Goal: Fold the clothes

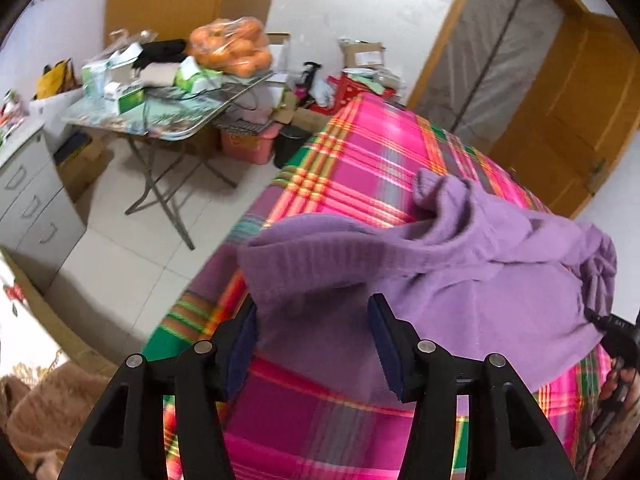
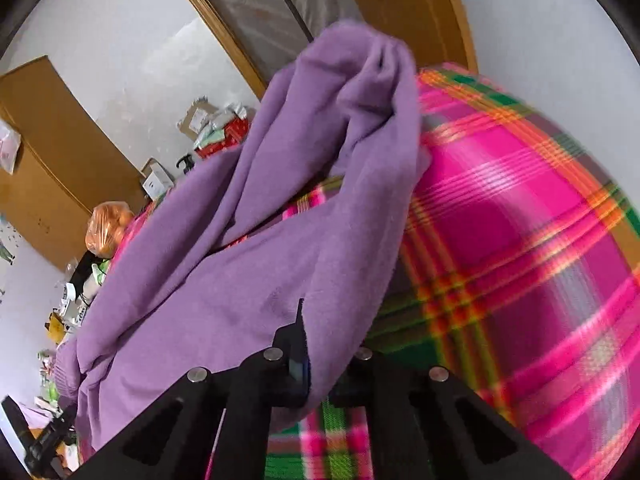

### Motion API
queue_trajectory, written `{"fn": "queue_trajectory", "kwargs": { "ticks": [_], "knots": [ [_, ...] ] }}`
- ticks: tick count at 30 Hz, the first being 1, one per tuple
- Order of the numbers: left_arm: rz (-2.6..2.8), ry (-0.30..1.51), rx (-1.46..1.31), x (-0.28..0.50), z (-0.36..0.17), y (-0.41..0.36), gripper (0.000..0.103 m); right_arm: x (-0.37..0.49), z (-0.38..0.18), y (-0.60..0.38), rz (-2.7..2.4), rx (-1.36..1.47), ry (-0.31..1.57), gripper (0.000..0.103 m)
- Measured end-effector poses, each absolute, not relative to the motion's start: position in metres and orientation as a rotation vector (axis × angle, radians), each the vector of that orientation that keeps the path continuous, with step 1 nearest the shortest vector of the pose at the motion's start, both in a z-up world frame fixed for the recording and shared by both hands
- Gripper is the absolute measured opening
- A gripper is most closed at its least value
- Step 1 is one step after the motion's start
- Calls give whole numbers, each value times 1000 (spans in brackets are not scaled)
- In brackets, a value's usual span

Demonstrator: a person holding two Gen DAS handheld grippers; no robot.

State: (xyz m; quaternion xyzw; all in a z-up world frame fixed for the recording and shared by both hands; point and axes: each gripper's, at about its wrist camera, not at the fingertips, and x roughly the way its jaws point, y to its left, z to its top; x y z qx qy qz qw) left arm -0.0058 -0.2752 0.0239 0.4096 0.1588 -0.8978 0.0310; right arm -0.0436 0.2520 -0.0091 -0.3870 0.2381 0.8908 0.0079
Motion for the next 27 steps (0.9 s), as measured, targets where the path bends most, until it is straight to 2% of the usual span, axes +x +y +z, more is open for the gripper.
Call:
{"fn": "queue_trajectory", "kwargs": {
  "ticks": [7,10,24,27],
  "knots": [
    [-2822,500,1240,5,36,-265,56,21,45,271,2845,-945,725,4],
    [-2850,492,1246,14,39,-260,56,48,58,292,2819,-920,758,4],
    [-2981,462,1295,46,57,-223,56,132,45,381,2535,-850,754,4],
    [-3019,455,1276,40,69,-215,56,129,30,385,2474,-946,685,5]
  ]
}}
